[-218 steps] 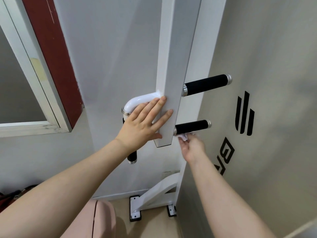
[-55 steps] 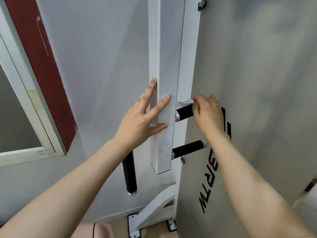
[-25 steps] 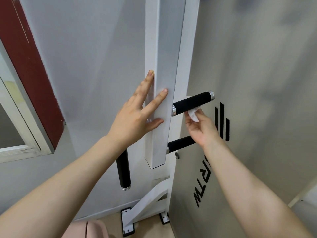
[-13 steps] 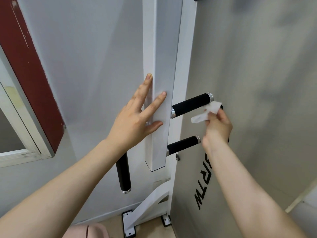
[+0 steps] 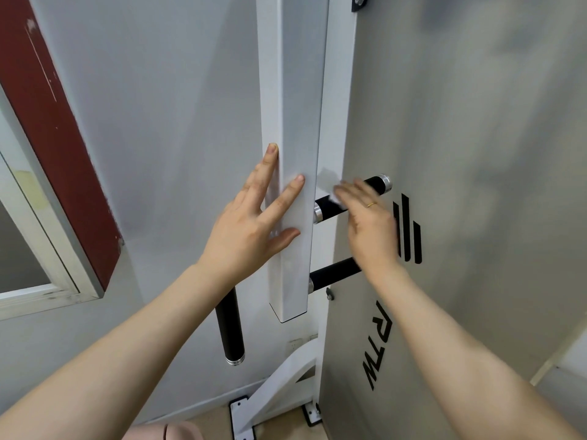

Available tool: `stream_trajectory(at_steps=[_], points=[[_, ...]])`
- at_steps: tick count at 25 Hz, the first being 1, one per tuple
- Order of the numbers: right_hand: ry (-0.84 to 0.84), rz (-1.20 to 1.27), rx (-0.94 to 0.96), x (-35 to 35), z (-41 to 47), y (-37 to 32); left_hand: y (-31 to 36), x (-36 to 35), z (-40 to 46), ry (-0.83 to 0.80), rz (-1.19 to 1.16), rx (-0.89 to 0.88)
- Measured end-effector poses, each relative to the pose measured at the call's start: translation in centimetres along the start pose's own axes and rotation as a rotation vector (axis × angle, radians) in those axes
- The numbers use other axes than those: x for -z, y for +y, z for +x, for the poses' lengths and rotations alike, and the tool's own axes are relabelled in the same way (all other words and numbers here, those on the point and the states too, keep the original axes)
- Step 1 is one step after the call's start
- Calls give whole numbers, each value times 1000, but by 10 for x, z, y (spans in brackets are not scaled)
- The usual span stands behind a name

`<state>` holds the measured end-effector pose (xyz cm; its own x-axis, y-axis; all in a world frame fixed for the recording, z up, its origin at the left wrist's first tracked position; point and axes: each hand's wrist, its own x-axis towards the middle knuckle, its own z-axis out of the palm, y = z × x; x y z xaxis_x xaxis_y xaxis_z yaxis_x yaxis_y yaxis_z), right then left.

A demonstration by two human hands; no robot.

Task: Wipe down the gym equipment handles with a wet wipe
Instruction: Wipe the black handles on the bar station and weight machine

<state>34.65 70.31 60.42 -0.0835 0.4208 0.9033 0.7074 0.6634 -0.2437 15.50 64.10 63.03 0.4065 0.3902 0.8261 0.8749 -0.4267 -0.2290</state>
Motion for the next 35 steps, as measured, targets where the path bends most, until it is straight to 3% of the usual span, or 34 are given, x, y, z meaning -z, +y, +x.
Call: stream_trajectory(at_steps=[2, 3, 9, 13, 18, 20, 22, 24, 27, 30, 35], points=[[-47, -27, 123, -4, -6, -3, 1, 1, 2, -11, -6, 2], [-46, -9, 97, -2, -3, 0, 2, 2, 3, -18, -4, 5], [106, 125, -365, 2, -38, 13, 10, 3, -35, -67, 8, 95], [-265, 97, -493, -12, -109, 13, 2, 7, -67, -129, 119, 28], [-420, 150, -429, -6, -112, -17, 4, 15, -84, -199, 136, 35], [-488, 289, -591, 13, -109, -39, 13, 19, -88, -231, 124, 81], [-380, 448, -864, 44, -112, -55, 27, 25, -90, -236, 72, 78], [-297, 593, -1020, 83, -120, -70, 51, 32, -97, -247, -46, 47], [-343, 744, -1041, 139, -130, -99, 100, 53, -103, -344, -373, 121], [-349, 796, -1101, 205, -151, -119, 168, 85, -103, -464, -800, 414], [-397, 716, -1055, 319, -208, -130, 303, 133, -118, -332, -1334, 821]])
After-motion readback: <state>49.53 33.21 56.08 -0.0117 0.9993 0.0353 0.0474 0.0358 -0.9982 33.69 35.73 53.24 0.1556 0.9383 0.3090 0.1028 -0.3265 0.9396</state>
